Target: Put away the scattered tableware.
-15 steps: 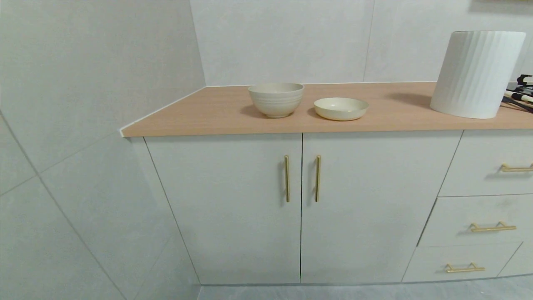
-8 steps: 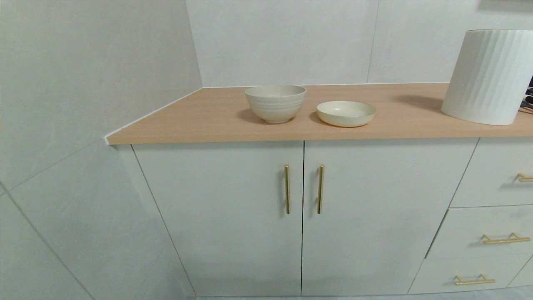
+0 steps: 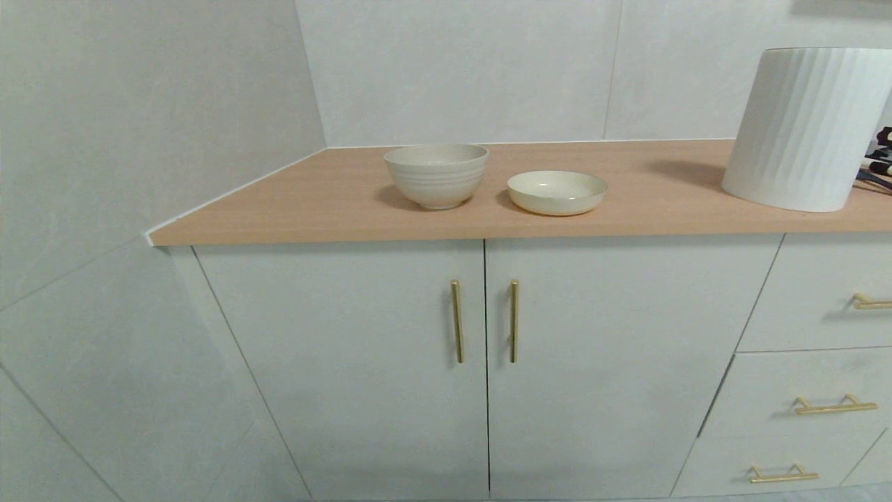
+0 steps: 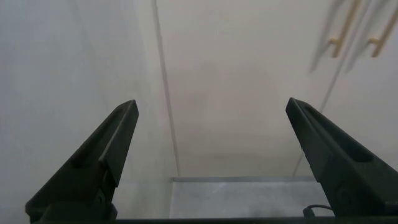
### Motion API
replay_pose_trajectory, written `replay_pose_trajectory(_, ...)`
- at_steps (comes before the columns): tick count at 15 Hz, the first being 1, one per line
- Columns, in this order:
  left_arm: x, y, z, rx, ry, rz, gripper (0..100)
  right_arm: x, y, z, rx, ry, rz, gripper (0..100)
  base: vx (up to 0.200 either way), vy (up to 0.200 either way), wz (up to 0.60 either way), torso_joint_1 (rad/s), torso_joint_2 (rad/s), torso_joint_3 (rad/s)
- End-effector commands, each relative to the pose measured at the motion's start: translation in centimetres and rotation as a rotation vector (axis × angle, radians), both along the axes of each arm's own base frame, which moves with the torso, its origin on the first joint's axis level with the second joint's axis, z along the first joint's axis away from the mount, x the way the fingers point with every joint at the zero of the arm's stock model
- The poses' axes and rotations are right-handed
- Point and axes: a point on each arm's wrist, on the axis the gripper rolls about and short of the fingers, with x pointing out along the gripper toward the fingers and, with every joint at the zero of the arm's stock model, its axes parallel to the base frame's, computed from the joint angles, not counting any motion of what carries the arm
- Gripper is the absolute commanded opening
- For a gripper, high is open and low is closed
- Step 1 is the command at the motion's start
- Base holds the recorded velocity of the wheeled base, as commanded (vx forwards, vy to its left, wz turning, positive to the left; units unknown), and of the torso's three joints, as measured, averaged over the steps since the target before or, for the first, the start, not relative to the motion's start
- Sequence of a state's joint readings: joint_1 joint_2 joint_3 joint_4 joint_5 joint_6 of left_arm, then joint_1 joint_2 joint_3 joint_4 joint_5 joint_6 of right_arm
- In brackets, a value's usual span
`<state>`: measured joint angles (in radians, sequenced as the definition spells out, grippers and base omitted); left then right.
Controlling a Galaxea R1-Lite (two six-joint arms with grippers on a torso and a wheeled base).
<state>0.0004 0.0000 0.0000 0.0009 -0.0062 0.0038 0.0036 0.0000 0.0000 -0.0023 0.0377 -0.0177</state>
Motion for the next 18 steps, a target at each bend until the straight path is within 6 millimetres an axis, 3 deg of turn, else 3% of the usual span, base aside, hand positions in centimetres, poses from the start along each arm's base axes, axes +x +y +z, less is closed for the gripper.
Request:
replay_pose_trajectory(1, 0.01, 0.00, 0.00, -0.001, 0.002, 0.000, 100, 0.00, 0.00, 0.01, -0.001, -0.001, 0.000, 100, 0.000, 0.000, 0.00, 0.000, 0.00, 0.000)
replay_pose_trajectory(18, 0.01, 0.00, 0.00, -0.002, 0.002, 0.000, 100, 0.00, 0.00, 0.01, -0.007, -0.001, 0.000, 100, 0.000, 0.012, 0.00, 0.000, 0.00, 0.000)
